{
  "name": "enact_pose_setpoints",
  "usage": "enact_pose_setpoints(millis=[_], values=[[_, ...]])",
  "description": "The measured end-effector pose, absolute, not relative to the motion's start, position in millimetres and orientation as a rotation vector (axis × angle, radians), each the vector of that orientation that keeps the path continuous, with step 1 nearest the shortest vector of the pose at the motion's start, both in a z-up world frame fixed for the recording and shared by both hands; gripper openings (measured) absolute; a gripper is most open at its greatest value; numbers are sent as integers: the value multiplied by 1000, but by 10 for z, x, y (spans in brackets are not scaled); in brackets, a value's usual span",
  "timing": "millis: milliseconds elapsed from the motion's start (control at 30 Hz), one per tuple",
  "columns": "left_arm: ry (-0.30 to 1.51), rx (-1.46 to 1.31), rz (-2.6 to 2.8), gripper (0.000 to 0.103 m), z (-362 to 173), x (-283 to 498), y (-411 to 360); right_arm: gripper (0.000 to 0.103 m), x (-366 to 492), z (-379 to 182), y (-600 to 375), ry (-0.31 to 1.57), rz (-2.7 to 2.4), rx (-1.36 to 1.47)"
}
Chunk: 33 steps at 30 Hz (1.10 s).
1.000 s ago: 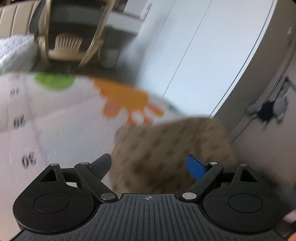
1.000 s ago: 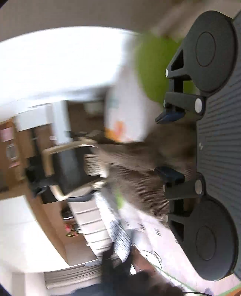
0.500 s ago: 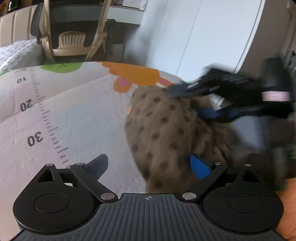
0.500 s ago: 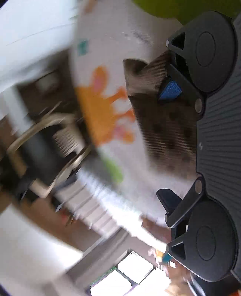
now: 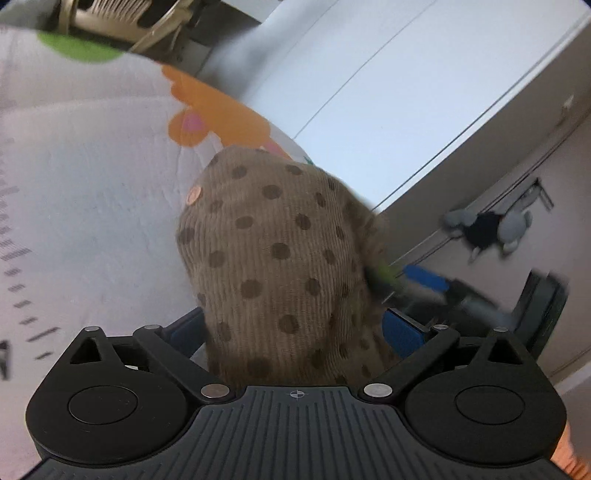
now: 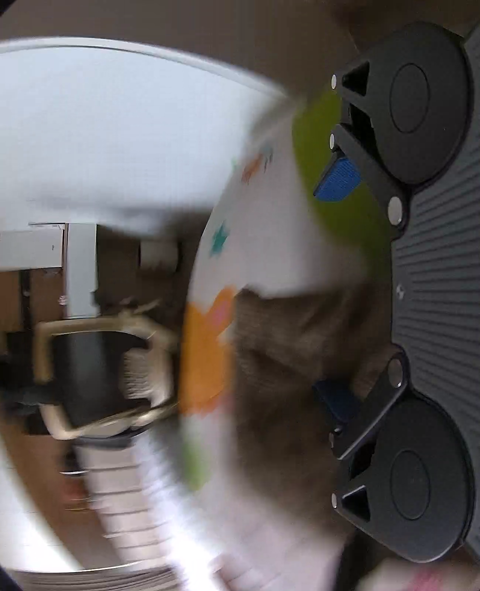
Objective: Fold clothes
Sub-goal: 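Release the garment and press the folded bundle flat with both grippers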
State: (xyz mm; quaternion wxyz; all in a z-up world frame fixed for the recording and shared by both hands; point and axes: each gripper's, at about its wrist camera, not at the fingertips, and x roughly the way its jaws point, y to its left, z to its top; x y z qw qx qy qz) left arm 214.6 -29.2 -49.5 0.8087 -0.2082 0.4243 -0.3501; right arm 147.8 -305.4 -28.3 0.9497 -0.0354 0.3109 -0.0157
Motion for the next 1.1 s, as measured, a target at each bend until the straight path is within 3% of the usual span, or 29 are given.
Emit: enact_pose_setpoints(millis=[100,233,467,567,633,667,900,1100], values=[[917,-513,-740,102,-532,2212,-206,102,1549,-382,-2717,628,-5,-179],[896,-593,-671,102,-484,2322,208,90,1747,-294,-2276,625,94,-237],[792,-557,-457,102,-274,2218,1285,90,2209,-256,-1147,618,347,-241],[803,-524,-352,102,-387,2115,1618,92,2411,-291,-834,665,439,-144],[798,-536,-322,102,-506,2043,1766,103,2474,-345,-698,684,460,-101],[791,-541,-311,102,-562,2005,1836,103,2482,-368,-654,677,446,-85],[671,-398,-348,103,-639,1743,1714,103,2591,-482,-873,664,319,85],[658,-354,-333,103,-638,1676,1591,103,2516,-219,-872,610,401,-12]])
